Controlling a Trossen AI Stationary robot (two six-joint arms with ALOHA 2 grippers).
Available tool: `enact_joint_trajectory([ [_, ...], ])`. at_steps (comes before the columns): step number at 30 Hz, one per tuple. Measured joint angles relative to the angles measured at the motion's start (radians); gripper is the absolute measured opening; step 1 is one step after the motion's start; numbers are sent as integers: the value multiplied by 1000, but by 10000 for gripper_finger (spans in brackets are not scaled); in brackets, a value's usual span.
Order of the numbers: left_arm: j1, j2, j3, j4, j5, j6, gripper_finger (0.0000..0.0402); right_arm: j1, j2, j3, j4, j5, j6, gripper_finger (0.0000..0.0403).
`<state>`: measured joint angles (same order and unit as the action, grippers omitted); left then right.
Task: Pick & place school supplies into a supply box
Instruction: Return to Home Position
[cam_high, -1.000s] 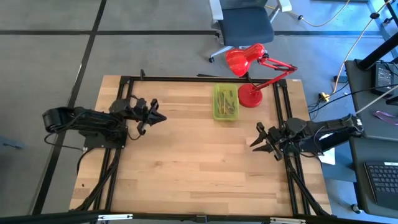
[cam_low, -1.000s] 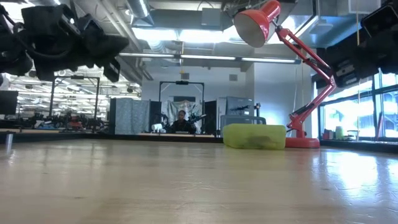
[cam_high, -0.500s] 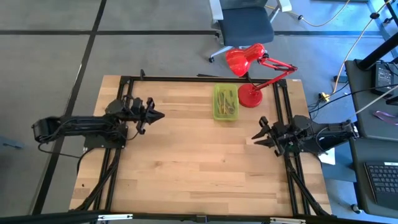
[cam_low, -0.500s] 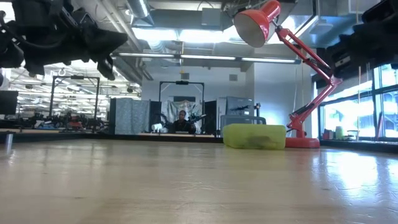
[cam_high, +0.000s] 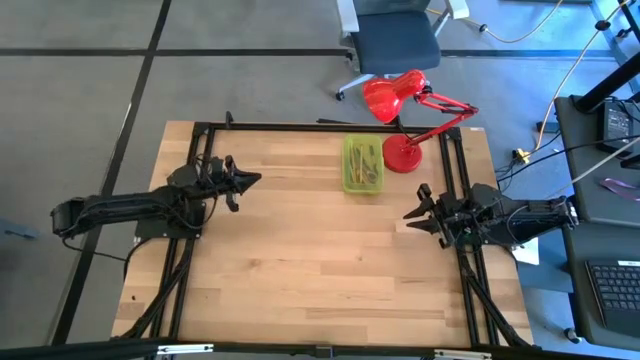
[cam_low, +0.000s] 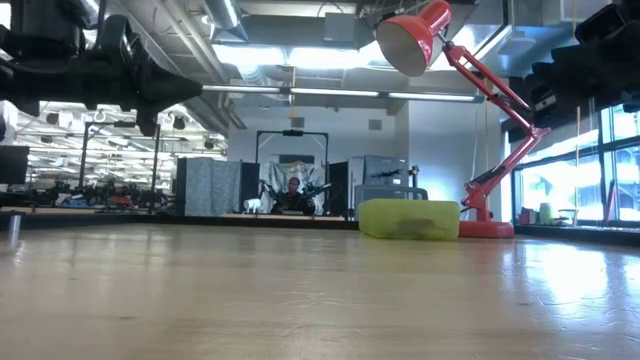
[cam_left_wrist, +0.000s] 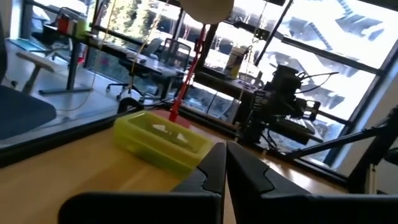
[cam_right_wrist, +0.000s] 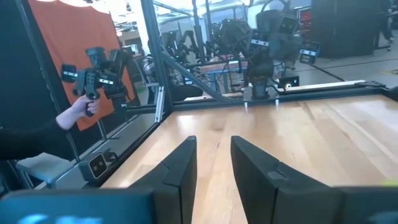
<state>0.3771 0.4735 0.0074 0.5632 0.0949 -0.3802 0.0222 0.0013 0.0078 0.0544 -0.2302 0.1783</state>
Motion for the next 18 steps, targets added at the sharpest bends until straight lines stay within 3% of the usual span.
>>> enact_joint_trajectory([
  [11, -103, -185, 0, -263, -211, 20, 8, -81, 0, 0, 0, 1, 25, 104],
  [18, -179, -311, 0, -354, -275, 37, 4, -131, 0, 1, 2, -32, 2, 104],
])
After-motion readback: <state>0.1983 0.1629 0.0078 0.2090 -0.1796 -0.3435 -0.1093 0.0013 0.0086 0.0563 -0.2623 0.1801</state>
